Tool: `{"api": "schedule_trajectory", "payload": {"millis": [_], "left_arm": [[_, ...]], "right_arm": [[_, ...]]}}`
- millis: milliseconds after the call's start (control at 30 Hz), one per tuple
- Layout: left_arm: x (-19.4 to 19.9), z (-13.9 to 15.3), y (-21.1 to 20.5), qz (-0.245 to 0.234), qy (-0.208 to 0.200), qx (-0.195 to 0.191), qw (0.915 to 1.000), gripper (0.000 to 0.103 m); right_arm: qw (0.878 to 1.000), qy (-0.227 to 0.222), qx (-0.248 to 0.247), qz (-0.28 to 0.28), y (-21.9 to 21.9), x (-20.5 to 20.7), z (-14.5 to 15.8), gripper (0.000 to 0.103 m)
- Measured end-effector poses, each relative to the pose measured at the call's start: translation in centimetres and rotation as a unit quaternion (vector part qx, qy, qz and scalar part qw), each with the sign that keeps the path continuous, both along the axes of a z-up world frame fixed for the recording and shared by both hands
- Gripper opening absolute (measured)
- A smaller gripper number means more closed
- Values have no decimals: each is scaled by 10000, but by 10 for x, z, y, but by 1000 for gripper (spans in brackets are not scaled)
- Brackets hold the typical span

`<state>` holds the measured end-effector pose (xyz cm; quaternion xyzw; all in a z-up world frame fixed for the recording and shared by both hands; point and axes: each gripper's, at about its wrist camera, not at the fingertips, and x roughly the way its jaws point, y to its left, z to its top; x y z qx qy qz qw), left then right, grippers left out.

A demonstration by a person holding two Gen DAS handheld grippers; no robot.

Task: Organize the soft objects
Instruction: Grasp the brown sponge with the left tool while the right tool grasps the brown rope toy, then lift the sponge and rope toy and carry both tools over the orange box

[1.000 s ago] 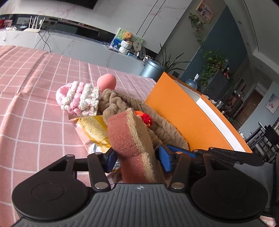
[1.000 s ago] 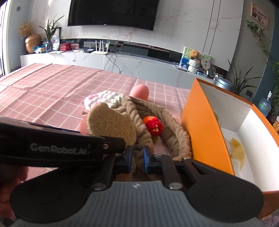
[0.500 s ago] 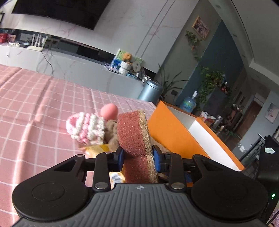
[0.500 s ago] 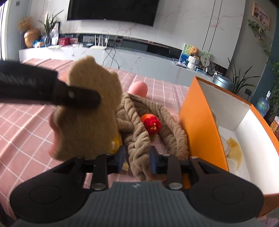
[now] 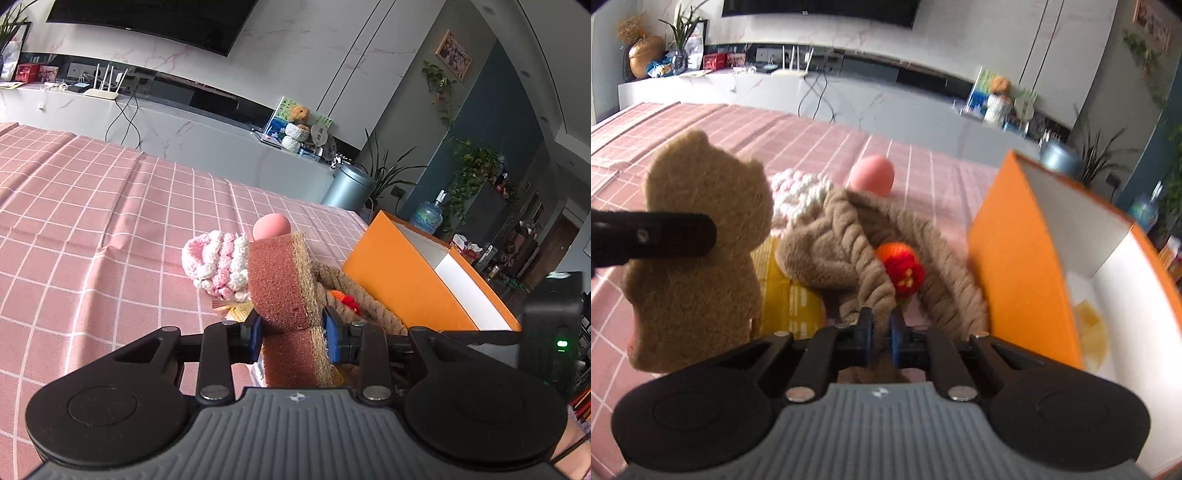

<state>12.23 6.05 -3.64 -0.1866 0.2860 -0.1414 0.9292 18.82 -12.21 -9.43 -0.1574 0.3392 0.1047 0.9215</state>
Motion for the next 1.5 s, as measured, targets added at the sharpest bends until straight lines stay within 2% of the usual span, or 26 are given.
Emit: {"api": "schedule_trajectory", "payload": {"millis": [233, 467, 633, 767, 867, 967, 1100, 1233, 1300, 1400, 1433, 1467, 1500], "left_arm": [[-5, 5, 3, 77, 8, 19, 10000, 37], [-13, 15, 9, 173, -143, -47, 9997, 37], [-19, 22, 11, 129, -274, -52, 9995, 37], [-21, 23, 14, 113, -196, -138, 9996, 37], [-24, 24, 15, 140, -100, -51, 9998, 37], [-25, 20, 18, 232, 145, -5, 9996, 37], [-24, 12, 22, 337, 439, 6, 9985, 37], [-23, 6, 20, 315, 557, 95, 9979, 37], [-21, 3, 19, 317, 616, 136, 9975, 37], [-21, 1, 18, 313, 652, 184, 9972, 37], [-20, 0, 18, 323, 663, 208, 9971, 37], [-20, -1, 18, 331, 677, 227, 9969, 37], [-19, -1, 18, 337, 700, 241, 9967, 37]], "right_arm": [[9953, -936, -229, 57, 2, -2, 51, 4], [9834, -1795, -221, 157, 3, -1, 121, 4], [9781, -2053, 67, 343, 8, -18, 163, 4], [9791, -1842, 649, 565, 7, -42, 178, 4], [9804, -1472, 1122, 671, 5, -56, 173, 4], [9834, -948, 1424, 602, 2, -62, 146, 4], [9868, -75, 1576, 366, -1, -57, 90, 4], [9868, 660, 1454, 288, 1, -49, 44, 5], [9868, 806, 1372, 304, 3, -45, 34, 6], [9868, 865, 1284, 474, 5, -34, 31, 19], [9873, 848, 1227, 542, 6, -33, 31, 33], [9880, 823, 1160, 600, 6, -31, 31, 42], [9883, 821, 1104, 664, 8, -28, 30, 45]]}}
